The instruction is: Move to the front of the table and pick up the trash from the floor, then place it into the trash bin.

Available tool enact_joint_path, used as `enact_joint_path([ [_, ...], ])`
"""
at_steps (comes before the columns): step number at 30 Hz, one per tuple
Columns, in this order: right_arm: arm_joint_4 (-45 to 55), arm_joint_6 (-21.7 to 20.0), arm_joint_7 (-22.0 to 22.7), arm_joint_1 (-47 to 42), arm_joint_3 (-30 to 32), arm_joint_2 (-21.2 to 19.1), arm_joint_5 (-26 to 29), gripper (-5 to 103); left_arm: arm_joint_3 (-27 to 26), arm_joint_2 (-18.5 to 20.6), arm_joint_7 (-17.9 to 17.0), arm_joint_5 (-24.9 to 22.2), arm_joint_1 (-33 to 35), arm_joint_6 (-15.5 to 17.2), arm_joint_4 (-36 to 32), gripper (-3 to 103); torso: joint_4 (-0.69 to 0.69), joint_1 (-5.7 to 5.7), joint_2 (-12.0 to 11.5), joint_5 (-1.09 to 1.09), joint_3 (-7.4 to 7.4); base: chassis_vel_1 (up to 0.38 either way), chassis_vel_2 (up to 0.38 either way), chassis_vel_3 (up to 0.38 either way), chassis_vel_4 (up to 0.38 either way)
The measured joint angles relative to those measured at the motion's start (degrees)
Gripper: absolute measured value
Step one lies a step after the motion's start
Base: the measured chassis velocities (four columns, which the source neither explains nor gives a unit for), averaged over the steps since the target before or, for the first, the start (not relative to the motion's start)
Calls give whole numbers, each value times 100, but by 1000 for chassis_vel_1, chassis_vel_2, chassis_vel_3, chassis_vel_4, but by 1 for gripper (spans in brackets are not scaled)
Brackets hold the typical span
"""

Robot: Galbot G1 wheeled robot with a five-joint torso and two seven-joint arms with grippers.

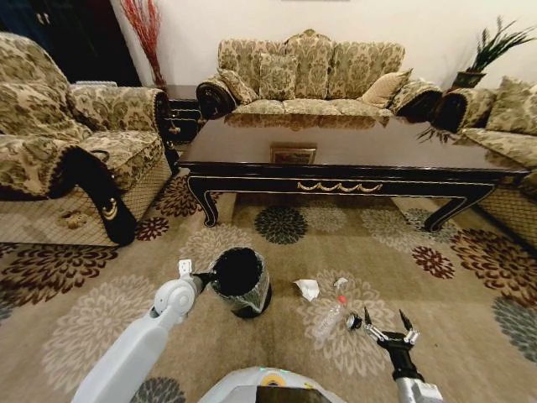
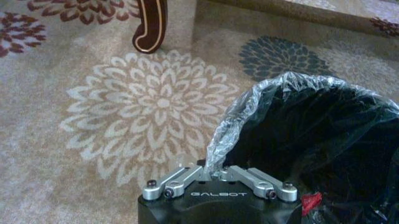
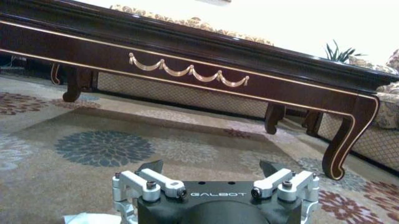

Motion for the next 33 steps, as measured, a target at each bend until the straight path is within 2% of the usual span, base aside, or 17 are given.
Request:
enact_joint_path([
  [33,0,3,-1,0,0,0,1,100,-1,0,7,1,0,-3,-7,3,0,-1,1,0,0,0,0,0,0],
])
